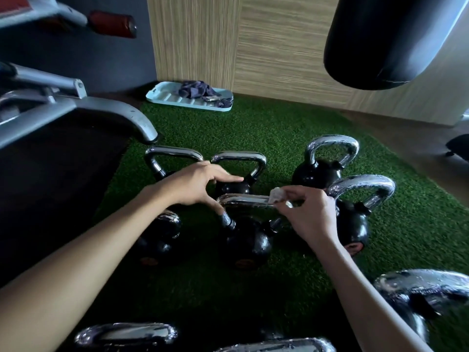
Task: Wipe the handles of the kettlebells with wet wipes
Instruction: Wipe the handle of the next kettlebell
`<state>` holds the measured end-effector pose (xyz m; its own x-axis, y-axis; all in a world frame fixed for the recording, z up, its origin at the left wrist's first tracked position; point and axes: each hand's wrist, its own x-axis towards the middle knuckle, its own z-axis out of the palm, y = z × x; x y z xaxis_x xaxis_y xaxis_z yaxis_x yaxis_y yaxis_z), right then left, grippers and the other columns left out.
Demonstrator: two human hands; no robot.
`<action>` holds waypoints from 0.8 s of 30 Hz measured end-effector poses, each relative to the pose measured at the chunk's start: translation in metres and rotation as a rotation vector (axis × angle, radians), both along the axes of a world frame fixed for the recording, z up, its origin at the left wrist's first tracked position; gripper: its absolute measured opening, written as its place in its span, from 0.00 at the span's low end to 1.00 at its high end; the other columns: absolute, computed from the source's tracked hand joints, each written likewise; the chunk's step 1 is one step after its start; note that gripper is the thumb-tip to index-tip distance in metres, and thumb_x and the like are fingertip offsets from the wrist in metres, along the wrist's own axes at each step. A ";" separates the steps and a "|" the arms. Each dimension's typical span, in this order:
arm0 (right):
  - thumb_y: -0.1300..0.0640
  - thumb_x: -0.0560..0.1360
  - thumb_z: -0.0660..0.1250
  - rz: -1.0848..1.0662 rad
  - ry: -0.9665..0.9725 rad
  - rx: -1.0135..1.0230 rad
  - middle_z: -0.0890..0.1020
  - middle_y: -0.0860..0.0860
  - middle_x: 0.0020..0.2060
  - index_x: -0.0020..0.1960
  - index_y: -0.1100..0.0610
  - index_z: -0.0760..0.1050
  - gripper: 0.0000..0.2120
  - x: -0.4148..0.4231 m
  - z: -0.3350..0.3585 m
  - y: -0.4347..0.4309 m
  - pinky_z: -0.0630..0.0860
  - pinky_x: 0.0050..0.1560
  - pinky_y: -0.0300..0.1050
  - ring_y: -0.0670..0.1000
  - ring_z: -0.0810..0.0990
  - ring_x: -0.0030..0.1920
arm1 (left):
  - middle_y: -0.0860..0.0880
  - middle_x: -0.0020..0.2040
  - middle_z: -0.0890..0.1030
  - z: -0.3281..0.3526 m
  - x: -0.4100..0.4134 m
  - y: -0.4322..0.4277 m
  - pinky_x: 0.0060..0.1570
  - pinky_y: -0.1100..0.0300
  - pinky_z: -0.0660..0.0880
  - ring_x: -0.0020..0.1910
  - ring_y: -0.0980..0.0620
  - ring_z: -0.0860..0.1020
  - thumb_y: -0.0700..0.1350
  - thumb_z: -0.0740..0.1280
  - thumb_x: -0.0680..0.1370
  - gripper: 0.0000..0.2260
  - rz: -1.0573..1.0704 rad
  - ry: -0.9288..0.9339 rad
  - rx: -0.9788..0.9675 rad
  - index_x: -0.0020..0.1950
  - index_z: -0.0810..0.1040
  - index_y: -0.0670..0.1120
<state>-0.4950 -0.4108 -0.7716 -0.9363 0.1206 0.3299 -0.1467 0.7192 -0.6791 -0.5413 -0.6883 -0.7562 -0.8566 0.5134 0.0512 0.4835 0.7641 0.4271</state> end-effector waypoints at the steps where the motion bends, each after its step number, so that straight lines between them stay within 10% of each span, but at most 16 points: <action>1: 0.51 0.68 0.80 -0.018 0.065 0.086 0.87 0.40 0.42 0.53 0.44 0.86 0.14 0.003 -0.006 0.001 0.75 0.40 0.36 0.42 0.83 0.42 | 0.68 0.62 0.76 0.001 -0.003 -0.002 0.60 0.56 0.71 0.61 0.61 0.72 0.61 0.80 0.65 0.38 0.008 -0.082 -0.064 0.72 0.69 0.71; 7: 0.54 0.70 0.77 -0.042 0.242 0.282 0.87 0.45 0.45 0.58 0.47 0.85 0.16 -0.003 -0.029 -0.002 0.71 0.38 0.42 0.51 0.78 0.45 | 0.66 0.52 0.79 -0.010 0.001 -0.002 0.52 0.67 0.67 0.50 0.70 0.72 0.52 0.82 0.67 0.35 0.078 -0.160 -0.068 0.71 0.72 0.68; 14: 0.56 0.68 0.80 -0.013 0.293 0.196 0.85 0.50 0.39 0.55 0.48 0.87 0.15 -0.011 -0.026 0.000 0.70 0.37 0.42 0.53 0.79 0.39 | 0.55 0.65 0.81 -0.035 0.017 -0.002 0.70 0.62 0.70 0.67 0.59 0.76 0.58 0.85 0.61 0.41 0.167 -0.101 0.072 0.72 0.73 0.66; 24: 0.56 0.70 0.79 0.144 0.225 0.152 0.84 0.49 0.40 0.57 0.48 0.86 0.16 -0.053 -0.026 0.010 0.73 0.40 0.39 0.46 0.78 0.35 | 0.56 0.54 0.86 -0.019 0.070 0.035 0.56 0.56 0.80 0.55 0.56 0.83 0.66 0.80 0.60 0.41 0.235 -0.012 -0.052 0.72 0.72 0.66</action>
